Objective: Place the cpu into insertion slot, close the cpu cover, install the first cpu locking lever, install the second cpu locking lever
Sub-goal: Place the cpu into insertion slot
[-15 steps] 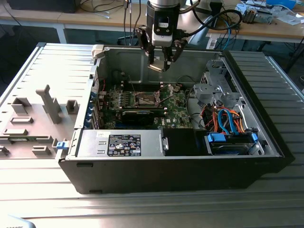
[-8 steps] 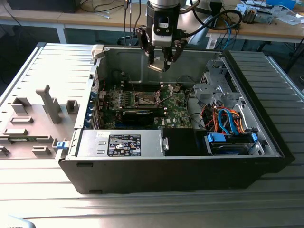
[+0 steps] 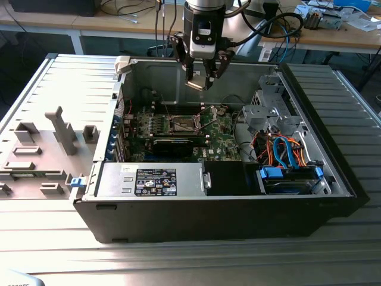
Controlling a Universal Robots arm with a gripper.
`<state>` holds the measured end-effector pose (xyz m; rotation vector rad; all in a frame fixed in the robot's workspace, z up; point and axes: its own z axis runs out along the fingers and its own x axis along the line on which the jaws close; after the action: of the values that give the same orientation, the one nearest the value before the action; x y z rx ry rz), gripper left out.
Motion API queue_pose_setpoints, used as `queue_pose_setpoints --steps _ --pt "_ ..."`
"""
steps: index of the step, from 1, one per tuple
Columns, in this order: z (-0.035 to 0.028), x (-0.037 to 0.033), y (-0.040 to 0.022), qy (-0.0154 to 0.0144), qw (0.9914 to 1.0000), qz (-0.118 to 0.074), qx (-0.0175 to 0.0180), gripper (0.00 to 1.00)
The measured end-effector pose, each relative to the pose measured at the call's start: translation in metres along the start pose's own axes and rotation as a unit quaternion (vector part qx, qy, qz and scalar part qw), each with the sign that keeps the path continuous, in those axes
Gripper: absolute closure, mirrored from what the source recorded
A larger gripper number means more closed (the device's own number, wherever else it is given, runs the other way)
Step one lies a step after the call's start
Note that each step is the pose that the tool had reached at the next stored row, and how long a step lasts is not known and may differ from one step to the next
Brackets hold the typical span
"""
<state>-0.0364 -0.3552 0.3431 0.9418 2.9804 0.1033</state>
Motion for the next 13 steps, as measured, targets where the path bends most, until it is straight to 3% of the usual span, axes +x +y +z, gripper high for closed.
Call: queue_pose_setpoints --steps 13 --pt "0.0006 0.0 0.0 -0.0003 0.99999 0.004 0.0 0.46"
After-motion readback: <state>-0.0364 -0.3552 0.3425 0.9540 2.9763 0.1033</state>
